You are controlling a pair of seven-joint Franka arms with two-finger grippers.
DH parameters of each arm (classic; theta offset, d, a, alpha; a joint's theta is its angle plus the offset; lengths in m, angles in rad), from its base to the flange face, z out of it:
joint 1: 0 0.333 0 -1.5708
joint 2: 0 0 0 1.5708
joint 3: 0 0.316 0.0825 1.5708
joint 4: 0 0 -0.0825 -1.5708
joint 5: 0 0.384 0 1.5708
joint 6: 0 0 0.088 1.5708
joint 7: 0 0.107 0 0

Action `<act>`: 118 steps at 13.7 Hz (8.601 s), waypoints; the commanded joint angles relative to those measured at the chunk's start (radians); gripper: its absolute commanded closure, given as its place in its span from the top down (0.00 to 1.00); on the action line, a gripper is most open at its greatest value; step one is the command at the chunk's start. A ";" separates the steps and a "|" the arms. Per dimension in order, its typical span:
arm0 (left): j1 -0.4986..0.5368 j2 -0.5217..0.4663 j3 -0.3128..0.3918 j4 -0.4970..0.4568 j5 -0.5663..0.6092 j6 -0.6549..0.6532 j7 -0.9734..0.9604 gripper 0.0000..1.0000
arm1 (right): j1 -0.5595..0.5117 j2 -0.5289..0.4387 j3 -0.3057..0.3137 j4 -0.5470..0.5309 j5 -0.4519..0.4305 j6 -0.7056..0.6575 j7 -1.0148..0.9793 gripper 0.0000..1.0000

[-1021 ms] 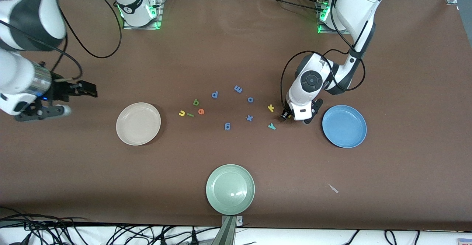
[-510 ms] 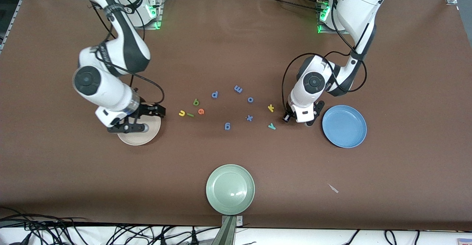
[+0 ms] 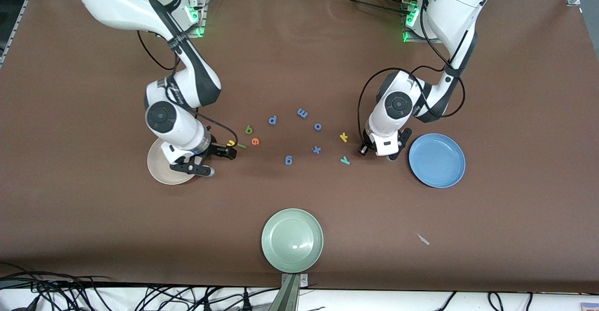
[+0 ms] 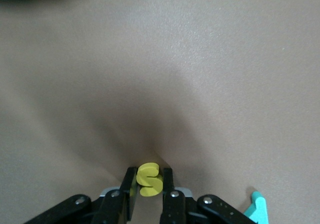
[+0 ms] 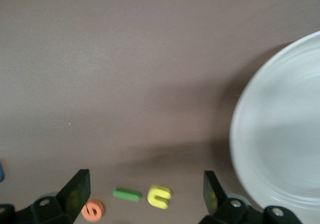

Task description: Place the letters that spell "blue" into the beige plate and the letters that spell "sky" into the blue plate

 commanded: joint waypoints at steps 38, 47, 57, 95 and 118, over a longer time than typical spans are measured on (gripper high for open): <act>0.161 0.126 -0.314 0.152 0.329 -0.186 0.239 0.70 | 0.012 -0.027 -0.013 -0.235 -0.090 0.144 0.068 0.50; 0.167 0.114 -0.319 0.161 0.317 -0.190 0.191 0.00 | -0.006 -0.059 -0.013 -0.232 -0.090 0.132 0.044 0.25; 0.328 0.008 -0.316 0.344 0.326 -0.661 0.635 0.00 | -0.126 -0.142 -0.051 -0.153 -0.080 -0.093 -0.321 0.30; 0.236 0.331 -0.383 0.511 0.371 -0.336 0.337 0.68 | -0.005 0.076 0.111 -0.067 -0.256 0.049 0.324 0.41; 0.231 0.295 -0.377 0.459 0.384 -0.395 0.298 0.04 | -0.112 -0.087 0.154 -0.107 -0.116 -0.145 0.226 0.59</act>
